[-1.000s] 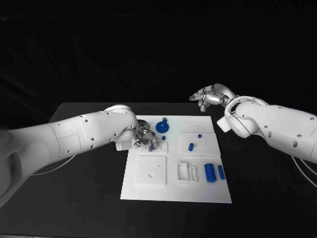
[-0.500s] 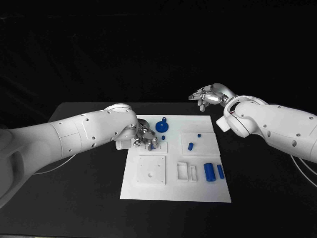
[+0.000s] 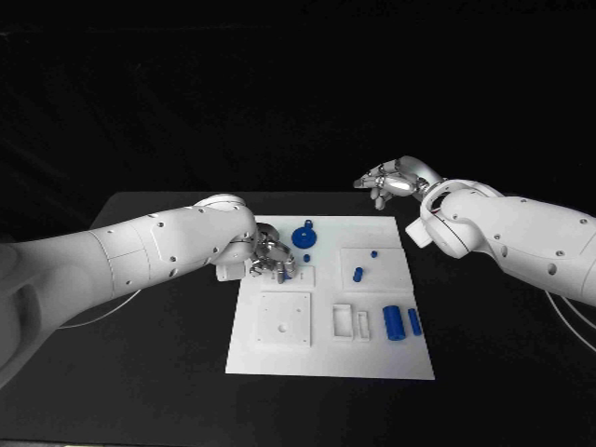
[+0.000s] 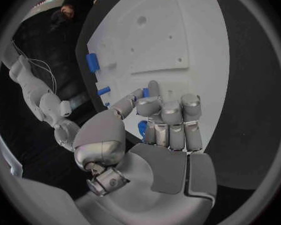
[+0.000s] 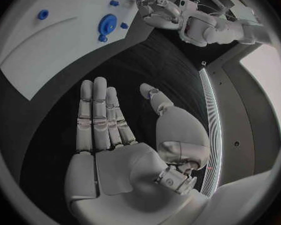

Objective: Assemble the parts on the task board

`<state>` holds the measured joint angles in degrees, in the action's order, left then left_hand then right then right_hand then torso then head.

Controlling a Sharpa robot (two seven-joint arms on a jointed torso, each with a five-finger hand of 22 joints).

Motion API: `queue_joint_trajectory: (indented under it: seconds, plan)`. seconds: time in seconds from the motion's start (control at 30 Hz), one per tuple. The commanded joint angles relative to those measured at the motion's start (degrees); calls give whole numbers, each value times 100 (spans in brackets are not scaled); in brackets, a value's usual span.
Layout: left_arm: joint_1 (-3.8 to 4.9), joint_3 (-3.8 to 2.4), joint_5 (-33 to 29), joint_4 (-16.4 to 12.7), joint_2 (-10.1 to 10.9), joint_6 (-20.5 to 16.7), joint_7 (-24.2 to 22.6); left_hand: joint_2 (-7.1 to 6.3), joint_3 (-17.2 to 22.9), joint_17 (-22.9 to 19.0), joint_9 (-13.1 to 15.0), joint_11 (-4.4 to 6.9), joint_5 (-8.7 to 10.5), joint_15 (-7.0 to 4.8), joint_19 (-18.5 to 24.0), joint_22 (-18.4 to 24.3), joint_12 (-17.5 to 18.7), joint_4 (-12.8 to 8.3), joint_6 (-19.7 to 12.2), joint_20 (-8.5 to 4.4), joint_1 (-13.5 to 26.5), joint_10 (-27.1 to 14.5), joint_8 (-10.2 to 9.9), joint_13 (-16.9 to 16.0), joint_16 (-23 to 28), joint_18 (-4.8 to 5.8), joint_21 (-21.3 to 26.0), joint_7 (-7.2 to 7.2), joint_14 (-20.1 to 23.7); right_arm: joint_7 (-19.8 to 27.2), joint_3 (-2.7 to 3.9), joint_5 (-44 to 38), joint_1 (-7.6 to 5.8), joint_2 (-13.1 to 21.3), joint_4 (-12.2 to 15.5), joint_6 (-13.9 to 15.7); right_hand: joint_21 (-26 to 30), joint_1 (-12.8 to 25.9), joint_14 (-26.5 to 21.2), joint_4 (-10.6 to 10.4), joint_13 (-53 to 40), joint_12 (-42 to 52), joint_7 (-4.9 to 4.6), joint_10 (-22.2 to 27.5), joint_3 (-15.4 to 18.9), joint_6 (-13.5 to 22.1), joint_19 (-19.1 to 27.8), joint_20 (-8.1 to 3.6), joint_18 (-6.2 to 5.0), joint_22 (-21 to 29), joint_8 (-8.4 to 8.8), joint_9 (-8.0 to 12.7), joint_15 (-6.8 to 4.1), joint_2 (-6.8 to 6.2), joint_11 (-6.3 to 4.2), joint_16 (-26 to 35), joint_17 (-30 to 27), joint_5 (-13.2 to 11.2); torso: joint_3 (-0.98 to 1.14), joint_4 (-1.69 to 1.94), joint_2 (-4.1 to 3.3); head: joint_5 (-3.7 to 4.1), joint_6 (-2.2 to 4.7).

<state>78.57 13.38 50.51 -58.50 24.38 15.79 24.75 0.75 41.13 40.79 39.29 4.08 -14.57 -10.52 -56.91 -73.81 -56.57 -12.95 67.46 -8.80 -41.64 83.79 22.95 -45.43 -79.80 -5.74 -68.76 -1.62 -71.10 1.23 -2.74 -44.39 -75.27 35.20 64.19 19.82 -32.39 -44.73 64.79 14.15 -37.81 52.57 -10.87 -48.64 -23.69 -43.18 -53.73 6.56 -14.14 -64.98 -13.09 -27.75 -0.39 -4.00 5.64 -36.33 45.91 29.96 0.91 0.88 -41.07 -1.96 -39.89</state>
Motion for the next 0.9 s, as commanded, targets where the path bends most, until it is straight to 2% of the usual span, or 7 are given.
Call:
queue_joint_trajectory:
  seconds: [0.03,0.1,0.43,0.63,0.9]
  plan:
    - [-15,13,51,18,12,-179,66,115,-21,-37,27,217,33,-155,80,13,70,62,28,-606,-153,-584,-85,-4,75,-26,56,152,174,5,4,-34,2,-3,1,-41,19,53,-16,-22,8,33,-106,52,27,-5,25,31,-86,-10,-30,9,44,6,6,29,10,20,-1,5,0,7,-2]
    - [-15,13,49,11,11,-189,62,100,-19,-39,-22,159,47,-114,84,13,58,79,-243,-609,-137,-564,-248,-4,63,-27,61,85,165,6,4,-34,2,-3,3,-46,20,55,-17,-24,9,34,-107,53,27,-4,26,31,-86,-10,-30,9,44,6,6,30,11,20,-5,6,0,9,1]
    - [-15,13,30,-19,12,-275,16,63,21,-55,-97,33,28,0,92,6,47,39,-600,-619,-202,-556,-493,9,52,-28,58,-47,170,-4,4,-34,3,0,2,-74,22,60,-19,-28,17,39,-107,57,29,-2,29,33,-86,-12,-30,11,45,6,7,36,15,21,-2,1,1,-1,-4]
    - [-15,13,7,-28,21,-296,-4,76,55,-62,-119,-14,-109,47,89,2,32,-39,-697,-620,-304,-545,-570,13,43,-26,53,-95,164,-13,4,-30,3,-3,0,-120,27,74,-26,-41,29,45,-109,63,33,-1,36,36,-86,-15,-32,14,48,8,8,45,20,21,-2,3,2,1,-9]
    - [-15,13,-69,-66,36,-296,-62,198,131,-67,-101,-11,-212,49,77,-2,19,-177,-646,-619,-526,-525,-560,21,26,-27,42,-91,147,-15,4,-24,9,-3,-4,-143,32,91,-32,-56,45,53,-110,70,38,3,46,39,-86,-20,-33,18,51,8,10,56,27,18,0,-2,0,-1,-16]
